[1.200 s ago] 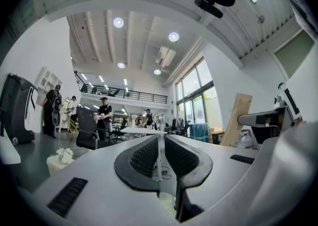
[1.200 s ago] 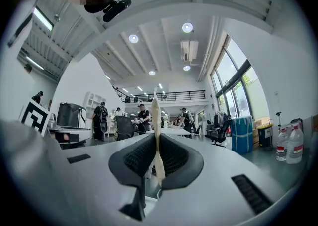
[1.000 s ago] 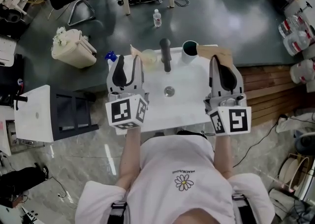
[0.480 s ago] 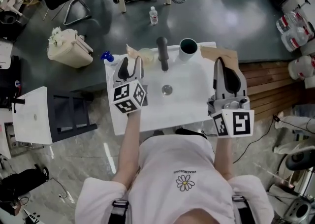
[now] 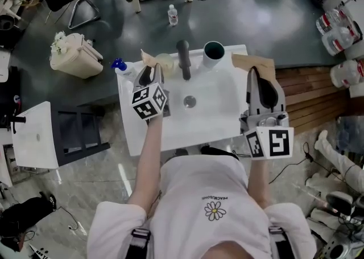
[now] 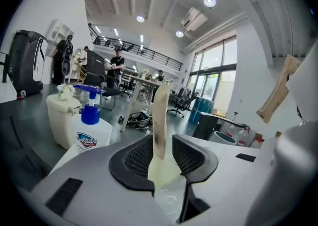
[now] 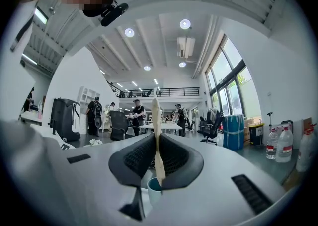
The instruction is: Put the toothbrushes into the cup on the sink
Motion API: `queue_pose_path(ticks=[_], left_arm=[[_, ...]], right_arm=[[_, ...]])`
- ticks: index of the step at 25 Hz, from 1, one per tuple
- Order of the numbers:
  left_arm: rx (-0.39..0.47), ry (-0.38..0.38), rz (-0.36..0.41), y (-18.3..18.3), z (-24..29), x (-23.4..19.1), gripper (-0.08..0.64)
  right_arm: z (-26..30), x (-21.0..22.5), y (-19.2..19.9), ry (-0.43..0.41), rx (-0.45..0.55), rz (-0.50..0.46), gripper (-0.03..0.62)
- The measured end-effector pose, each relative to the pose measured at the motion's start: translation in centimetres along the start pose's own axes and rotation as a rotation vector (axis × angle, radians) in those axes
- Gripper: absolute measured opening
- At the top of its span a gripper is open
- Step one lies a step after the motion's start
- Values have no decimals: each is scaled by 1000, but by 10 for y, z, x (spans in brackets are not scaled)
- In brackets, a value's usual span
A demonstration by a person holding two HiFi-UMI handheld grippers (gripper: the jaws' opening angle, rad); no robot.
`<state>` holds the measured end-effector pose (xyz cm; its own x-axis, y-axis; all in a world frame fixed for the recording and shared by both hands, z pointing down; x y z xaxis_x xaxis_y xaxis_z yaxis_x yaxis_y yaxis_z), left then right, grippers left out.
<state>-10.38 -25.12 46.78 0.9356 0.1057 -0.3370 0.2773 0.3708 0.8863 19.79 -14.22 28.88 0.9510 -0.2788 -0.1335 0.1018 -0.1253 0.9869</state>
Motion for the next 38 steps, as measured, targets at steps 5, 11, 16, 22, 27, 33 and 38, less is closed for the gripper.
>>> queue_pose_path(ticks=[5,11,16,22,27,33,38], left_arm=[[-6,-6,13,1,3,-1,94],[-13,-15,38,1,3,-1,61],[-16,-8,33,0,1,3,48],[11,-7,74,-11,-5,11,39],[44,-3,115,-25,-17,16,37],[108,8,158,-48,-39,26,35],[230,37,227,-87,-67,51,34]], right_arm=[[-1,2,1,5,-10,-3,31],[0,1,2,3,-12,-2,31],[1,1,2,-7,-20,-7,31],[2,1,0,-14,-14,-5,31],[2,0,-6,-25,4,-11,31],[4,-4,-11,-44,31,-7,30],[5,-7,-14,-59,53,-8,31]])
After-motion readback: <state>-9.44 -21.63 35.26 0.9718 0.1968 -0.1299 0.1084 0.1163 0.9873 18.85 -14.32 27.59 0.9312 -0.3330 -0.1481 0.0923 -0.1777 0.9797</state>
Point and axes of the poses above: the fingertips, and each gripper's own axes: z forward along the fingers, x to its right, y out of its underside, the point moved 8 cm from there along -z, backward along the fingers, and after that the axes turned 4 degrees about -z, right-handed, at the moved point
